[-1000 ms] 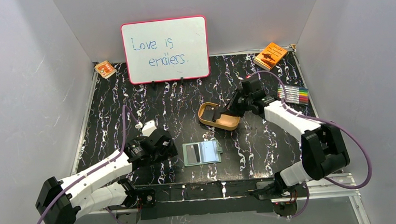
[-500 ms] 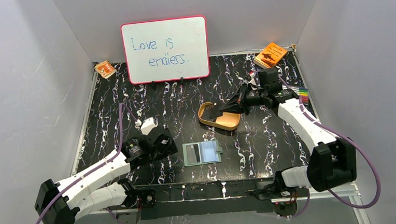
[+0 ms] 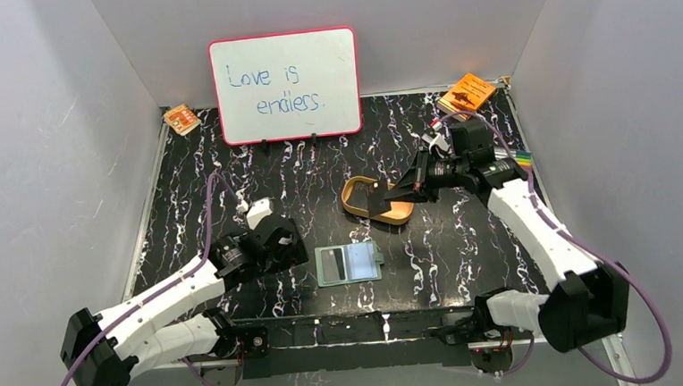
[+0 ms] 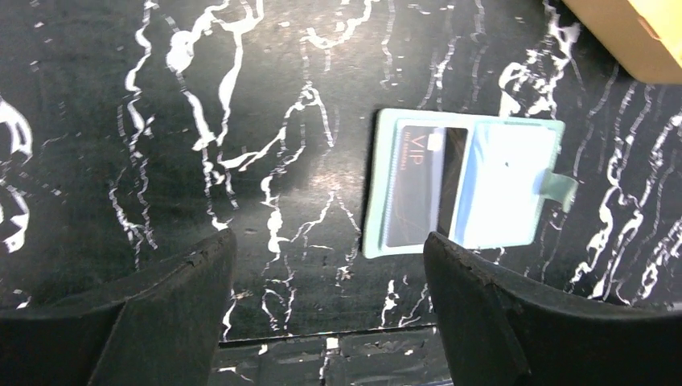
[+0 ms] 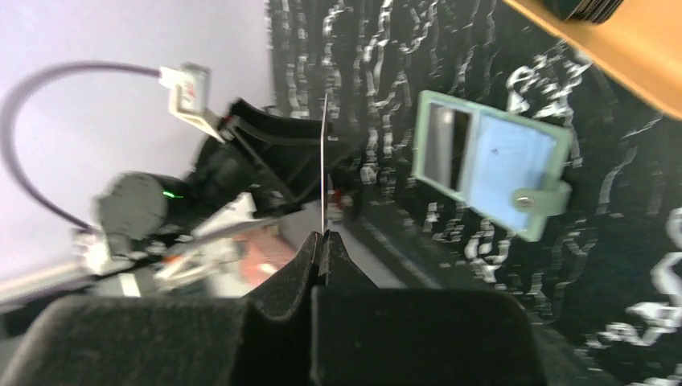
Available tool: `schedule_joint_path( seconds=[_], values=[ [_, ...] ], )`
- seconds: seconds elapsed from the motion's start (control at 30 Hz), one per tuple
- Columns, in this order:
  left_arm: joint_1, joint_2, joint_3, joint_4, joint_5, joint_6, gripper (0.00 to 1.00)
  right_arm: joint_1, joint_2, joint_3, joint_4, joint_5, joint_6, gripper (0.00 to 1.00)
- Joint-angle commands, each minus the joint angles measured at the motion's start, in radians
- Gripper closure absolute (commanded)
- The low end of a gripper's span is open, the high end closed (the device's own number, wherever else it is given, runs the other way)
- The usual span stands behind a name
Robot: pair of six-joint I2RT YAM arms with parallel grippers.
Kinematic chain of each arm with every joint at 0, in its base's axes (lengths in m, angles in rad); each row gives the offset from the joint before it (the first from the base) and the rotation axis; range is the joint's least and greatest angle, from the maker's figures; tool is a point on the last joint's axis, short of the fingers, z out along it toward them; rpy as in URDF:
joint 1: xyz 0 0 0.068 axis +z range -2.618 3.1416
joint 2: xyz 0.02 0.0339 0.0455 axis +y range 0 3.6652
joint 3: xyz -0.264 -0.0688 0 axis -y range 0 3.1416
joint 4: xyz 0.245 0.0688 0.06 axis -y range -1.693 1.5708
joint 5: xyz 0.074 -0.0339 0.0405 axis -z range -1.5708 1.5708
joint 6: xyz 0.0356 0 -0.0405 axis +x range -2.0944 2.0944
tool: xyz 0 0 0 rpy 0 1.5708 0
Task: Put the credit cards into the card holder
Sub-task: Pick up the credit card from the storage box, then turn over the card slot in the card holder.
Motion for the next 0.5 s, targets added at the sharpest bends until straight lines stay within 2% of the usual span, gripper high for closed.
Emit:
schedule_joint_path(
  seconds=[0.0,0.07,0.13,0.3,0.47],
  values=[
    [-0.003,0.004,0.044,0.091,0.093,0.108,0.17,0.112,-0.145,0.013,-0.095,0.285,-0.325,1.00],
    [-0.003,0.011,0.030,0.181,0.179,0.148,0.15,0.190,-0.206,-0.079,-0.065,0.392,-0.362,1.00],
    [-0.004,0.032,0.013,0.265,0.250,0.162,0.13,0.240,-0.257,-0.171,-0.019,0.429,-0.370,1.00],
    [-0.006,0.168,0.061,0.316,0.303,0.165,0.13,0.250,-0.232,-0.314,0.059,0.344,-0.377,1.00],
    [-0.019,0.320,0.140,0.320,0.310,0.171,0.16,0.254,-0.212,-0.414,0.156,0.312,-0.312,1.00]
  ],
)
